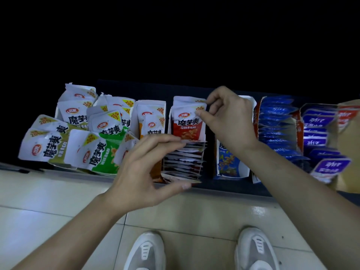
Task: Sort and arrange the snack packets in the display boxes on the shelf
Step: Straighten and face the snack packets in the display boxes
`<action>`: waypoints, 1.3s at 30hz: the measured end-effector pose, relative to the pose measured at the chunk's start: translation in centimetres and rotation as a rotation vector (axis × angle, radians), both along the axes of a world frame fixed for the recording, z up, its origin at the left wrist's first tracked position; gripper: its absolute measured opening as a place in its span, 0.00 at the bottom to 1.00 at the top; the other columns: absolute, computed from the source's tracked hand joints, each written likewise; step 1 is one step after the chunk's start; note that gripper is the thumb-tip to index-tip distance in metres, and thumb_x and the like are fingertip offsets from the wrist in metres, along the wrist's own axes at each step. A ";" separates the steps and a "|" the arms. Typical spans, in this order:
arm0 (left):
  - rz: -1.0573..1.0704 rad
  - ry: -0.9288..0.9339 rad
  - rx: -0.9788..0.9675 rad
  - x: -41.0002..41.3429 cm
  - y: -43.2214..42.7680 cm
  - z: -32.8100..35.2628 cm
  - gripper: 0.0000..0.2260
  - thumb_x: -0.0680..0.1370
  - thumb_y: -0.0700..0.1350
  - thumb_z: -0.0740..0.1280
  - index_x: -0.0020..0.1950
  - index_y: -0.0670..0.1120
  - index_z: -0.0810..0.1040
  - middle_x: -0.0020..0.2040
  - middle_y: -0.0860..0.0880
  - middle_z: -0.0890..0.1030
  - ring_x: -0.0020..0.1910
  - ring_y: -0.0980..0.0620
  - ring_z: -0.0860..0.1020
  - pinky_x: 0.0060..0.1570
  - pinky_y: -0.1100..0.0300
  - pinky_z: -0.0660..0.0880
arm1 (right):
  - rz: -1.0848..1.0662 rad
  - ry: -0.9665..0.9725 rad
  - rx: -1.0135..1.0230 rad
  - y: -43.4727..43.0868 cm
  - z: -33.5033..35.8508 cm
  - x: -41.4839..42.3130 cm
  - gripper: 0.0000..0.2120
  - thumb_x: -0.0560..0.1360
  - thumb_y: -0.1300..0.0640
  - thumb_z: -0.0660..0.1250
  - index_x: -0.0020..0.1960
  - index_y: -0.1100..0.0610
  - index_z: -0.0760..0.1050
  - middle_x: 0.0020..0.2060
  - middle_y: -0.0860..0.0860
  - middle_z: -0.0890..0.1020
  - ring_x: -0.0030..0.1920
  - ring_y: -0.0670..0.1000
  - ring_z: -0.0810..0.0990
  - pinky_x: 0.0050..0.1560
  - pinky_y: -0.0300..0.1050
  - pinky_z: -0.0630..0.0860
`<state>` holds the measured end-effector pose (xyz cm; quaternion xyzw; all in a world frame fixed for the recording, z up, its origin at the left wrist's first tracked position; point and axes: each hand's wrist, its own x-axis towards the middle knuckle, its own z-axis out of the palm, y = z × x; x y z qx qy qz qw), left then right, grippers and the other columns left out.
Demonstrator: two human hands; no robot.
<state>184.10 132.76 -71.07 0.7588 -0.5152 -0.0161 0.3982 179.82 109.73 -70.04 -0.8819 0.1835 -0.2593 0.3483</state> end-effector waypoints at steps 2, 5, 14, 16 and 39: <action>0.043 0.015 -0.020 0.1 -0.1 -0.4 0.26 0.74 0.54 0.77 0.66 0.41 0.80 0.63 0.46 0.78 0.64 0.48 0.78 0.60 0.48 0.76 | 0.035 0.001 0.128 0.0 0.4 -1.0 0.09 0.73 0.56 0.75 0.49 0.55 0.77 0.34 0.44 0.78 0.35 0.47 0.77 0.41 0.45 0.78; 0.092 0.036 -0.033 0.5 -0.8 -0.5 0.23 0.75 0.51 0.77 0.66 0.41 0.80 0.64 0.47 0.78 0.65 0.51 0.78 0.62 0.51 0.76 | 0.160 0.006 0.297 0.3 0.8 -2.9 0.06 0.78 0.57 0.70 0.54 0.53 0.78 0.44 0.46 0.82 0.42 0.47 0.80 0.45 0.47 0.80; 0.381 0.027 0.089 0.8 -3.7 -0.1 0.34 0.72 0.57 0.73 0.76 0.49 0.70 0.69 0.52 0.74 0.68 0.52 0.72 0.66 0.53 0.71 | 0.272 0.159 0.378 2.7 -0.3 -6.0 0.35 0.76 0.58 0.72 0.78 0.49 0.61 0.68 0.42 0.72 0.63 0.41 0.75 0.62 0.40 0.75; 0.417 0.075 0.090 0.0 -3.1 -0.3 0.38 0.74 0.59 0.71 0.80 0.47 0.62 0.70 0.51 0.73 0.69 0.52 0.69 0.67 0.56 0.67 | 0.265 0.200 0.421 3.9 -1.3 -6.8 0.43 0.76 0.51 0.72 0.81 0.49 0.50 0.75 0.37 0.63 0.72 0.38 0.66 0.71 0.42 0.67; 0.264 0.202 -0.158 -0.8 -1.2 -0.7 0.06 0.77 0.35 0.73 0.53 0.40 0.84 0.63 0.45 0.82 0.63 0.54 0.80 0.58 0.57 0.78 | 0.155 -0.063 0.239 5.8 -3.1 -7.3 0.13 0.76 0.58 0.72 0.60 0.58 0.80 0.73 0.51 0.71 0.71 0.46 0.71 0.70 0.48 0.70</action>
